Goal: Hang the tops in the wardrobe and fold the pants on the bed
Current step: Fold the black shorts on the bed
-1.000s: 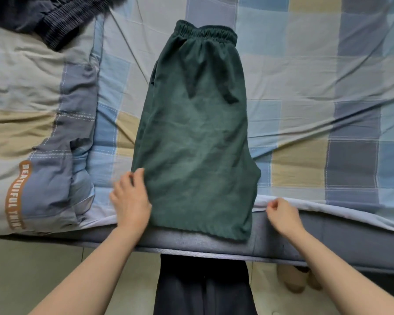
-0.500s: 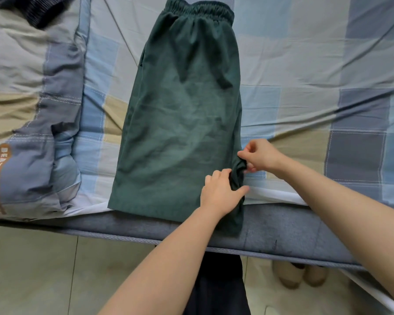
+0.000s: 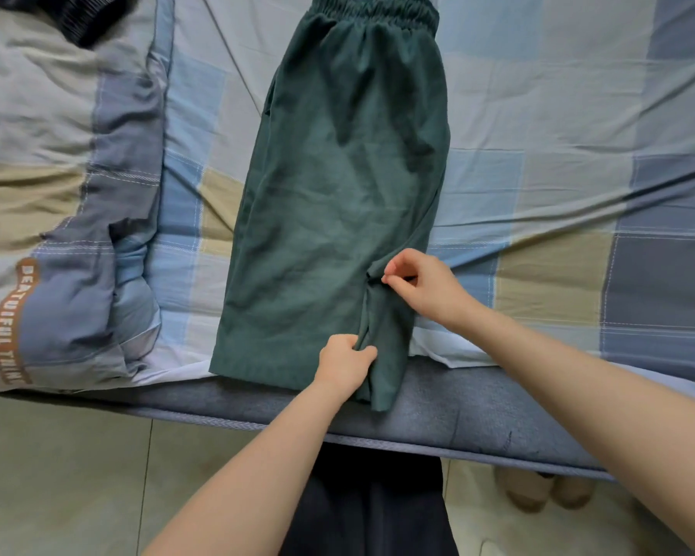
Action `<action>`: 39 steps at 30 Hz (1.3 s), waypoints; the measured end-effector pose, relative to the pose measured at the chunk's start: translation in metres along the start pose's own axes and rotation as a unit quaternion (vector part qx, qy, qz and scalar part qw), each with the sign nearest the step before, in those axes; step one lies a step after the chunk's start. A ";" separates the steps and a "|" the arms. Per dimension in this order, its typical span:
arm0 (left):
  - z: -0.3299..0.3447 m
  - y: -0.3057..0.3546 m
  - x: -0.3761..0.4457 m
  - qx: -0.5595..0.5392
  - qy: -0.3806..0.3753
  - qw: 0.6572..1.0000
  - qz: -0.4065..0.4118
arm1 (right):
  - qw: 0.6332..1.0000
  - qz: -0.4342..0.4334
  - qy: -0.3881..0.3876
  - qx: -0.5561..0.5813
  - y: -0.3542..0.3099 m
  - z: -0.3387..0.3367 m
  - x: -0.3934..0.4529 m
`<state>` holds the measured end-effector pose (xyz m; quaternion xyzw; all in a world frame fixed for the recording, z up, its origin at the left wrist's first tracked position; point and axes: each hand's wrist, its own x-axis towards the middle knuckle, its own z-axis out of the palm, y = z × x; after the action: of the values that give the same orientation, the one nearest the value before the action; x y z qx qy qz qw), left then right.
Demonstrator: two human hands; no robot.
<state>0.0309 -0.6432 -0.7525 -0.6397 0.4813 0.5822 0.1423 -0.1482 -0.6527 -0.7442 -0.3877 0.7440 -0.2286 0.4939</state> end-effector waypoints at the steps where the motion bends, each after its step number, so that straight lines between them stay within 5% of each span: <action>1: -0.006 -0.005 -0.001 0.022 -0.009 1.000 0.003 | 0.996 -0.059 -0.033 -0.059 0.005 -0.001 -0.003; 3: -0.018 -0.011 -0.007 0.107 -0.032 0.993 0.029 | 0.950 -0.202 -0.082 -0.224 0.016 -0.008 -0.011; 5: -0.037 -0.016 -0.014 0.250 -0.055 0.961 0.102 | 0.846 -0.334 -0.090 -0.405 0.033 -0.012 -0.016; 8: -0.091 -0.022 -0.012 0.436 0.023 0.810 0.391 | 0.746 -0.370 -0.111 -0.542 0.052 -0.016 -0.023; 10: -0.140 -0.032 0.010 0.531 0.053 0.654 0.536 | 0.729 -0.374 -0.103 -0.564 0.059 -0.015 -0.023; 12: -0.184 -0.045 0.036 0.621 0.050 0.547 0.559 | 0.724 -0.370 -0.090 -0.575 0.061 -0.013 -0.020; 15: -0.220 -0.044 0.066 0.688 0.046 0.477 0.545 | 0.741 -0.357 -0.060 -0.566 0.060 -0.003 -0.016; 20: -0.228 -0.018 0.095 0.708 0.039 0.446 0.546 | 0.779 -0.333 -0.056 -0.528 0.053 0.002 -0.018; 22: -0.225 -0.014 0.098 0.691 0.039 0.461 0.556 | 0.787 -0.323 -0.075 -0.521 0.053 -0.001 -0.017; 28: -0.208 -0.017 0.062 0.594 -0.045 0.592 0.542 | 0.849 -0.250 -0.186 -0.426 0.042 -0.023 -0.035; 29: -0.202 -0.017 0.053 0.559 -0.102 0.649 0.507 | 0.878 -0.214 -0.225 -0.364 0.040 -0.026 -0.042; 31: -0.196 -0.007 0.031 0.408 -0.254 0.826 0.294 | 0.943 -0.090 -0.259 -0.189 0.028 -0.034 -0.058; 33: -0.191 0.007 0.020 0.126 -0.247 0.949 0.150 | 0.976 0.081 -0.193 0.054 0.017 -0.040 -0.066; 36: -0.181 0.011 0.020 -0.029 -0.128 0.991 0.041 | 0.926 0.268 -0.090 0.251 0.022 -0.040 -0.068; 39: -0.166 -0.002 0.022 -0.057 -0.110 0.991 0.057 | 0.916 0.298 -0.040 0.266 0.028 -0.030 -0.066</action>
<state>0.1301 -0.7752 -0.7254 -0.5508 0.4645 0.6821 0.1246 -0.1710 -0.5847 -0.7157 -0.0115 0.7164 -0.2446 0.6533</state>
